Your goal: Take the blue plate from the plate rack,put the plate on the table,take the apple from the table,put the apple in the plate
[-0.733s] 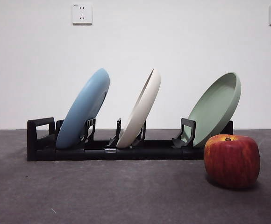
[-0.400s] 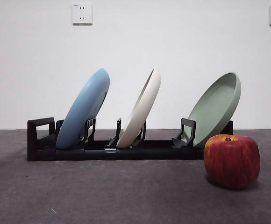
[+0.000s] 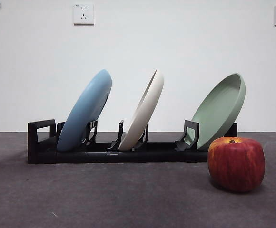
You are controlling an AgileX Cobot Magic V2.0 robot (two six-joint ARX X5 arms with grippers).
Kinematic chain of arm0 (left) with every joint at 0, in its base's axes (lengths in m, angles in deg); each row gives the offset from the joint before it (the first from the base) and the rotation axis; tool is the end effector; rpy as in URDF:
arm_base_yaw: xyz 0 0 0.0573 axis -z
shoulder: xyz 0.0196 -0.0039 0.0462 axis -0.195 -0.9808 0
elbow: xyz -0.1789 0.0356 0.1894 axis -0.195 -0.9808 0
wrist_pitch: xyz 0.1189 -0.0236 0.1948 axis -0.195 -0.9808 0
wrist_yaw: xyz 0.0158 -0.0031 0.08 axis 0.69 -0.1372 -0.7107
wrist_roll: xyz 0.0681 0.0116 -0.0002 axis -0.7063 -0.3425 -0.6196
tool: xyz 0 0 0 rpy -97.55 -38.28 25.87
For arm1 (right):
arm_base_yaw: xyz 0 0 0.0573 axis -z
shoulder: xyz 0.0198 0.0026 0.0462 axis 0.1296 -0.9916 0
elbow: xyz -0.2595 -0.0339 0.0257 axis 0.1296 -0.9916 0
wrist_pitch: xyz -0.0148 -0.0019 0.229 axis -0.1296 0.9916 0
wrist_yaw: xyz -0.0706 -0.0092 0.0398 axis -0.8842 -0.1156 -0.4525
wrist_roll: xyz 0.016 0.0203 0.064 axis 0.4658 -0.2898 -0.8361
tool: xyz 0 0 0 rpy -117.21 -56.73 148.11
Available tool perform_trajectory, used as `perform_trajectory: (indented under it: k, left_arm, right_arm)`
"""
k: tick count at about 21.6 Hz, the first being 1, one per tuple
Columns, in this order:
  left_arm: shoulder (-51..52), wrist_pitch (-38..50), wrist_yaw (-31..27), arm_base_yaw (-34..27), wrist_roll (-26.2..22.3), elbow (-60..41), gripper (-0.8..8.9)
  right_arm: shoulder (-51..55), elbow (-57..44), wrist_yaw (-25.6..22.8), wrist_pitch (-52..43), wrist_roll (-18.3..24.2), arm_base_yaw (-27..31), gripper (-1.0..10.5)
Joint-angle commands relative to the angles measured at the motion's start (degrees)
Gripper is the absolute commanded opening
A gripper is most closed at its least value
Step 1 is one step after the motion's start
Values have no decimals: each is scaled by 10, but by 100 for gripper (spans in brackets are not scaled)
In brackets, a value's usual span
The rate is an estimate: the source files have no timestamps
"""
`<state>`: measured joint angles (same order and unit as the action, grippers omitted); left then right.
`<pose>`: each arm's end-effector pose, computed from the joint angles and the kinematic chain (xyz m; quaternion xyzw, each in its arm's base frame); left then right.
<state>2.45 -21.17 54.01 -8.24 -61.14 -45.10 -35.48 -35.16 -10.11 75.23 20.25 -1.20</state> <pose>0.1576 -0.0307 0.3086 -0.1265 0.1860 -0.2275 0.9474 0.1339 0.0298 0.3088 0.0711 0.2607 0.1407 0.9525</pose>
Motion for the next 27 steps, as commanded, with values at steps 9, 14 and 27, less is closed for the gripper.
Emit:
perform_trajectory:
  k: [9, 14, 27]
  left_arm:
    - [-250, -57, 27, 100, -26, 174, 313]
    - [-391, -120, -59, 163, -56, 296, 312]
    - [-524, -96, -90, 192, -70, 349, 4]
  right_arm:
    - [-69, 41, 19, 16, 24, -1, 261]
    - [-69, 41, 19, 32, 24, -1, 258]
    - [-69, 41, 18, 52, 24, -1, 257]
